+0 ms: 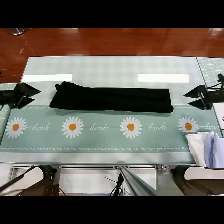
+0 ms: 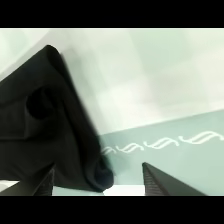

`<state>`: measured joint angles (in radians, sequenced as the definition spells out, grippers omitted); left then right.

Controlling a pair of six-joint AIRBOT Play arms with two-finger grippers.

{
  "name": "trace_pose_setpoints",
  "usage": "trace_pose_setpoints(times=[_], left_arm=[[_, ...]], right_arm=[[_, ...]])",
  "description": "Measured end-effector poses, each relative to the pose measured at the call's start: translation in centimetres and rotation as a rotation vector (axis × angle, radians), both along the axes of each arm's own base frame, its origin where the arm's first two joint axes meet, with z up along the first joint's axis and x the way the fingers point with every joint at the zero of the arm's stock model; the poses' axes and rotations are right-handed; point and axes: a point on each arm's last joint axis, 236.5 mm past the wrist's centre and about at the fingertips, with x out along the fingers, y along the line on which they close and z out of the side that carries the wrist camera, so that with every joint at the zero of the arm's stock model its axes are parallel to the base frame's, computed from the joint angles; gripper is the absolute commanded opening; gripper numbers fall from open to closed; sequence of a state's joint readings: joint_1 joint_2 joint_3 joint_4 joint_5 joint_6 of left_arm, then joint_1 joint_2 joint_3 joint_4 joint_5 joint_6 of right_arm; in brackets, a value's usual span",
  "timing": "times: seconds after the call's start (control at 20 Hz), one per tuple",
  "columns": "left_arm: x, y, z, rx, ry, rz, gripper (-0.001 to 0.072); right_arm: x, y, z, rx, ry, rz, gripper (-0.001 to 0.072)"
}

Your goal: Fold the shirts.

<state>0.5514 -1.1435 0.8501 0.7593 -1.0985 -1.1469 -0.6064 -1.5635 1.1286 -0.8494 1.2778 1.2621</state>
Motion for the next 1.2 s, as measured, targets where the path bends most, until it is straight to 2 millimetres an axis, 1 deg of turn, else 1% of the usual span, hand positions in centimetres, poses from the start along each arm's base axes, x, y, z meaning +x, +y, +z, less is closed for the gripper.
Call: trace_pose_setpoints(times=[0.1, 0.2, 0.3, 0.4, 0.45, 0.5, 0.55, 0.6, 0.65, 0.7, 0.75, 0.8, 0.85, 0.95, 1.05, 1.1, 1.2], left_arm=[[-0.9, -1.7, 0.5, 0.017, -0.075, 0.0, 0.0701], [-1.3, -3.9, 1.1, 0.003, -0.126, -0.03, 0.0701], [-1.1, -6.1, 1.9, -0.029, -0.171, -0.052, 0.0701], [-0.9, -8.1, 2.4, -0.055, -0.199, -0.078, 0.07], [-0.8, -9.1, 2.5, -0.07, -0.206, -0.092, 0.0699], [-0.8, -9.9, 2.5, -0.078, -0.207, -0.111, 0.0693], [-0.8, -10.8, 2.4, -0.089, -0.206, -0.129, 0.0515], [-0.9, -11.8, 2.2, -0.102, -0.198, -0.153, 0.0124], [-1.1, -12.8, 1.9, -0.111, -0.19, -0.18, 0.0025], [-1.4, -13.9, 1.8, -0.121, -0.184, -0.215, 0.0025], [-1.7, -15.0, 1.9, -0.129, -0.18, -0.258, 0.0025], [-1.9, -16.0, 2.1, -0.137, -0.181, -0.292, 0.0025], [-2.0, -17.2, 2.6, -0.14, -0.19, -0.333, 0.0023], [-2.3, -19.7, 3.8, -0.139, -0.212, -0.42, 0.0023], [-2.0, -21.9, 4.3, -0.099, -0.199, -0.481, 0.0023], [-1.5, -22.9, 4.4, -0.068, -0.192, -0.505, 0.0023], [-0.4, -25.9, 4.8, -0.021, -0.184, -0.567, 0.0023]], right_arm=[[0.5, 1.4, -1.1, 0.027, -0.002, -0.002, 0.0621], [1.1, 3.2, -2.2, 0.049, 0.001, 0.013, 0.0621], [1.5, 5.2, -3.2, 0.066, 0.013, 0.045, 0.062], [1.7, 7.9, -3.6, 0.095, 0.02, 0.093, 0.0612], [1.9, 9.1, -3.7, 0.103, 0.018, 0.114, 0.0575], [1.9, 10.1, -3.9, 0.102, 0.018, 0.139, 0.0357], [1.9, 10.8, -4.2, 0.089, 0.02, 0.166, 0.0072], [1.9, 11.5, -4.2, 0.085, 0.017, 0.189, 0.0025], [2.1, 12.2, -3.9, 0.095, 0.008, 0.207, 0.0025], [2.1, 12.7, -3.5, 0.101, 0.003, 0.225, 0.0024], [1.9, 12.9, -2.8, 0.106, -0.003, 0.244, 0.0024], [1.9, 12.6, -2.1, 0.093, -0.018, 0.251, 0.0024], [1.5, 12.1, -1.3, 0.07, -0.026, 0.266, 0.0024], [0.5, 10.8, 1.1, 0.004, -0.052, 0.289, 0.0024], [-0.7, 9.9, 4.3, -0.07, -0.111, 0.303, 0.0024], [-1.3, 9.7, 6.1, -0.107, -0.151, 0.307, 0.0024], [-3.0, 9.9, 9.7, -0.164, -0.228, 0.305, 0.0024]])
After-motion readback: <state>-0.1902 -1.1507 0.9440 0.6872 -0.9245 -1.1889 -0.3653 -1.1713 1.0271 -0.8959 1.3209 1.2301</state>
